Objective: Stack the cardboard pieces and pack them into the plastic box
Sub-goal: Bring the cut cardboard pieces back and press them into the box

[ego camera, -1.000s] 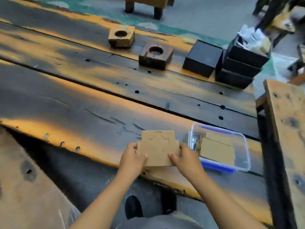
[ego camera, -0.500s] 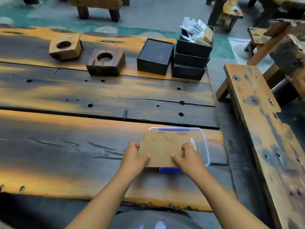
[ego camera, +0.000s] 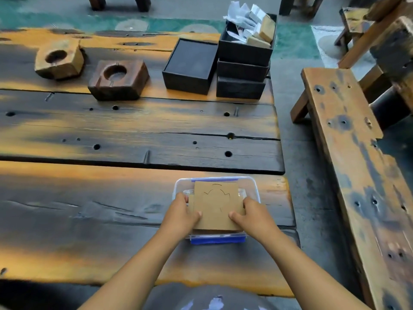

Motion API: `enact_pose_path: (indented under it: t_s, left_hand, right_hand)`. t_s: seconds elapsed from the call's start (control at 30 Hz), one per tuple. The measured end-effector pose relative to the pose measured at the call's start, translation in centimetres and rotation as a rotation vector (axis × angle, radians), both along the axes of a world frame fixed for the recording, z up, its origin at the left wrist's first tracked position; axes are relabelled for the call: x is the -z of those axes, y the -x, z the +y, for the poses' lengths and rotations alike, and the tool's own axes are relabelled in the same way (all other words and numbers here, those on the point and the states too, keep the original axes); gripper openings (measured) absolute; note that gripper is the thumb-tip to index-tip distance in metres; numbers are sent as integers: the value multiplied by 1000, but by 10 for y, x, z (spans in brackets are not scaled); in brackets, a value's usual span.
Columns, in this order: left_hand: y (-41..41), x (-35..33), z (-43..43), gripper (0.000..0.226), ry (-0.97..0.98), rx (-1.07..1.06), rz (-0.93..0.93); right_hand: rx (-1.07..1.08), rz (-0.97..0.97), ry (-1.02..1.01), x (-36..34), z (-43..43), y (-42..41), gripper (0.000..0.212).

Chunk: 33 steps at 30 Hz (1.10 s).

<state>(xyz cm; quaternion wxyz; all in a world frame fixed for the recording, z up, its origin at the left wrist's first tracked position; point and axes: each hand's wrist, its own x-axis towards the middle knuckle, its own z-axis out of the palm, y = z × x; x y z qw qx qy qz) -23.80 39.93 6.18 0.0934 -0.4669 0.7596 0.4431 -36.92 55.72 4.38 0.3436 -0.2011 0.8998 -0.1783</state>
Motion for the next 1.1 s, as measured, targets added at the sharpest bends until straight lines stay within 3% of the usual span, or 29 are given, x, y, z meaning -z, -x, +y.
enact_pose_path:
  t_s: [0.63, 0.97, 1.1]
  left_hand:
    - [0, 41, -3, 40, 55, 183, -97]
    - [23, 37, -21, 53, -58, 264, -159]
    - [29, 38, -31, 46, -192, 277, -205]
  right_hand:
    - [-132, 126, -200, 17, -7, -3, 37]
    - [-22, -101, -162, 14, -17, 17, 77]
    - [-3, -236, -116, 18, -23, 26, 77]
